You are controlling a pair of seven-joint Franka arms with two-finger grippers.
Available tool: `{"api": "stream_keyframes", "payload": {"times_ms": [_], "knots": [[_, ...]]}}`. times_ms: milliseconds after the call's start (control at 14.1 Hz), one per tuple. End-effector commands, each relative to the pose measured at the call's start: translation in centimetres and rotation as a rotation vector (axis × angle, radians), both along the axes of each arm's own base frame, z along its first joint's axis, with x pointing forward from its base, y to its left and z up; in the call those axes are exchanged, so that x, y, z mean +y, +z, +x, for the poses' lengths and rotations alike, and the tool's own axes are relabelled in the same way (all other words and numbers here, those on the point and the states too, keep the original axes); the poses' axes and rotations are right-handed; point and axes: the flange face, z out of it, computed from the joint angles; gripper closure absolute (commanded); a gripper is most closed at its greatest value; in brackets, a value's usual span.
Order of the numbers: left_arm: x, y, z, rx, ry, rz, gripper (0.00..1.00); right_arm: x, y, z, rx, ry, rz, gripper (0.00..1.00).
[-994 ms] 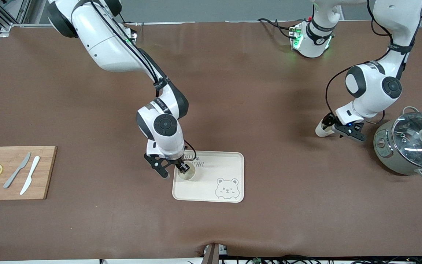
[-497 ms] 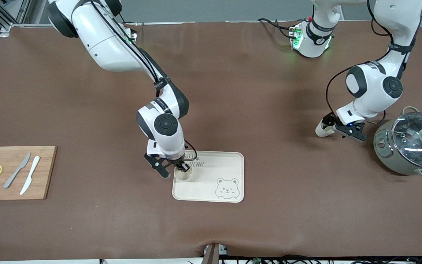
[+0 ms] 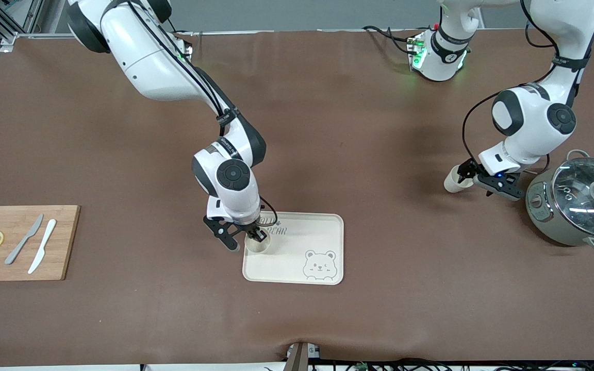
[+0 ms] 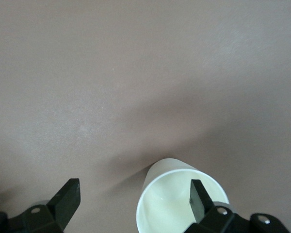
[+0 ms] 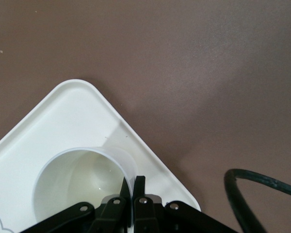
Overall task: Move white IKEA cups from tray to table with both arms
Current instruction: 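Open the left gripper and rise while the right gripper lifts the cup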
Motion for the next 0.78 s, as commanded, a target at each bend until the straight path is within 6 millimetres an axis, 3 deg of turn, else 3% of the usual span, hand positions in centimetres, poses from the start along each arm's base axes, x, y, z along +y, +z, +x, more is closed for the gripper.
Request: {"api": "stream_keyframes", "payload": {"times_ms": [0,284,710], "knots": [[-0.1,3.0,0.1,0.007,0.029,-0.04,0.0,0.3,0.1,0.2,-0.015,0.006,-0.011,1.0],[-0.4,6.5,1.4,0.017,0.03,-0.065,0.0,0.5,0.7,0.0,-0.01,0.011,-0.013,1.0],[-0.8,12.8,4.5,0.08,0.077,-0.09,0.0,0.0,3.9,-0.3,0.031,0.005,-0.041,1.0]]}}
